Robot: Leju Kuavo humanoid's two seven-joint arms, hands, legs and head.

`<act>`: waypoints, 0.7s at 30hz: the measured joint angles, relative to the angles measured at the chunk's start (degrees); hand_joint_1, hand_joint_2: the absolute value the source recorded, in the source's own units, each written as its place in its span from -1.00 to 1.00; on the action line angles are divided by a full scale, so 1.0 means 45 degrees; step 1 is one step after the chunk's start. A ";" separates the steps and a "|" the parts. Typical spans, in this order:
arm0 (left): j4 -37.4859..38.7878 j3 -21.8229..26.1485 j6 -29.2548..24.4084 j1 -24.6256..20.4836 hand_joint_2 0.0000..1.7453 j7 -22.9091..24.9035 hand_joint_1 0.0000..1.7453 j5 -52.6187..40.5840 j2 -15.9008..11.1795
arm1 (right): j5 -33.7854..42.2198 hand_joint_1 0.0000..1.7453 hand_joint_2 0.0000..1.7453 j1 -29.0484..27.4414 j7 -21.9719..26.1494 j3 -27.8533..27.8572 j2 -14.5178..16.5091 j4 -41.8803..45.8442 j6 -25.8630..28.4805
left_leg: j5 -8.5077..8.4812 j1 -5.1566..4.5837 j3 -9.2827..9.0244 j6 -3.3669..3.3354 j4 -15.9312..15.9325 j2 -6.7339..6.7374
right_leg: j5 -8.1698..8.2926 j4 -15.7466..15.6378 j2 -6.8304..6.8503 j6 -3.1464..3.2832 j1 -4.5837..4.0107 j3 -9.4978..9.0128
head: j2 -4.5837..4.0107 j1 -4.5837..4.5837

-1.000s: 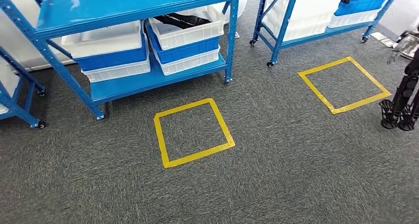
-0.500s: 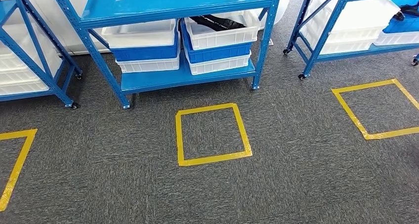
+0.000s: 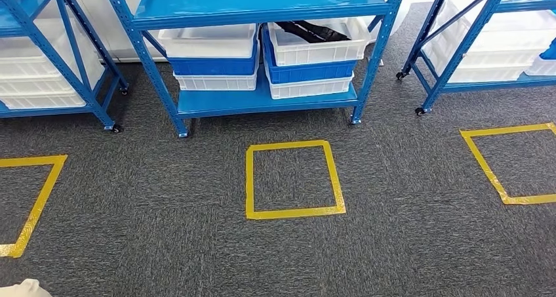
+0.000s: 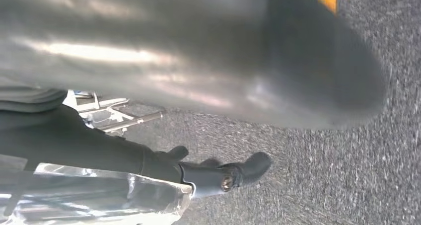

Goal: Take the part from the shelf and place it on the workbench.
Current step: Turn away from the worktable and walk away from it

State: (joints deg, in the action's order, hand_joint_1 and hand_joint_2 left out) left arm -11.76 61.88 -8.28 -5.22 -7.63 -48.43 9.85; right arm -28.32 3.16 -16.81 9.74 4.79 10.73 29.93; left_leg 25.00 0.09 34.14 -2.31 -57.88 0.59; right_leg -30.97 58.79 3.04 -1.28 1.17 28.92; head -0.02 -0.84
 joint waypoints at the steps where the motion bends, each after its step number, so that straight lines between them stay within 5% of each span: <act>1: 0.0000 0.0000 0.0000 -0.0006 -1.00 -0.0001 -1.00 -0.0001 0.0005 | -0.0001 -1.00 -1.00 -0.0004 0.0028 0.0007 0.0004 0.0000 0.0000 | -0.0065 0.0035 -0.0106 -0.0055 0.0157 -0.0032 | -0.0171 0.0320 -0.0140 -0.0003 -0.0015 0.0132 | 0.0000 0.0024; 4: 0.0000 0.0002 -0.0001 -0.0046 -1.00 -0.0004 -1.00 -0.0001 0.0012 | -0.0002 -1.00 -1.00 -0.0040 0.0079 0.0055 -0.0018 0.0000 -0.0001 | -0.0116 0.0057 -0.0201 -0.0124 0.0288 -0.0140 | -0.1056 0.2479 -0.0494 0.0104 -0.0001 0.1323 | 0.0000 0.0101; 6: 0.0000 0.0004 -0.0006 -0.0046 -1.00 -0.0004 -1.00 -0.0001 0.0015 | 0.0002 -1.00 -1.00 -0.0086 0.0117 0.0085 -0.0037 0.0000 -0.0001 | -0.0089 0.0060 -0.0221 -0.0115 0.0275 -0.0271 | -0.1129 0.3193 -0.0522 -0.0024 0.0037 0.1833 | 0.0000 0.0125; 9: 0.0001 0.0004 -0.0032 -0.0034 -1.00 -0.0011 -1.00 -0.0001 0.0039 | 0.0012 -1.00 -1.00 -0.0133 0.0193 0.0102 -0.0068 -0.0001 -0.0001 | 0.0019 0.0092 -0.0258 0.0043 0.0147 -0.0457 | -0.0062 0.1288 -0.0549 -0.0440 0.0184 0.1133 | 0.0000 0.0169; 10: 0.0001 0.0004 -0.0043 -0.0032 -1.00 -0.0018 -1.00 -0.0001 0.0039 | 0.0013 -1.00 -1.00 -0.0131 0.0225 0.0106 -0.0064 -0.0002 0.0000 | 0.0108 0.0073 -0.0237 0.0137 0.0037 -0.0495 | 0.0242 0.0638 -0.0569 -0.0452 0.0222 0.0864 | 0.0000 0.0189; 16: 0.0000 0.0004 -0.0074 -0.0025 -1.00 -0.0063 -1.00 -0.0001 0.0019 | 0.0018 -1.00 -1.00 -0.0090 0.0299 0.0117 -0.0034 -0.0005 -0.0001 | 0.0616 0.0152 -0.0020 0.0414 -0.0649 -0.0379 | 0.0517 0.0173 -0.0586 0.0106 0.0180 0.0584 | 0.0000 0.0104; 19: 0.0001 0.0004 -0.0078 -0.0025 -1.00 -0.0069 -1.00 -0.0017 0.0028 | 0.0022 -1.00 -1.00 -0.0093 0.0312 0.0134 -0.0034 -0.0005 0.0002 | 0.1722 0.0178 0.1030 0.0519 -0.2829 -0.0183 | 0.0509 0.0166 -0.0562 0.0205 0.0106 0.0585 | 0.0000 0.0076; 21: 0.0002 0.0004 -0.0078 -0.0018 -1.00 -0.0079 -1.00 -0.0035 0.0029 | 0.0022 -1.00 -1.00 -0.0098 0.0317 0.0155 -0.0034 -0.0005 0.0001 | 0.1933 0.0176 0.1605 0.0475 -0.3853 -0.0168 | 0.0485 0.0168 -0.0545 0.0241 0.0027 0.0575 | 0.0000 0.0080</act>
State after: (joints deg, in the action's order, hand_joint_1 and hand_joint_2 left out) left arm -11.75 61.90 -8.63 -5.30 -7.99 -48.59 9.98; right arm -28.22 2.72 -15.39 10.44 4.64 10.71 29.93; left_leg 33.70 0.88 41.36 -0.18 -75.22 -0.16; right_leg -28.79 59.55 0.58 -0.19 1.29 31.51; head -0.02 -0.48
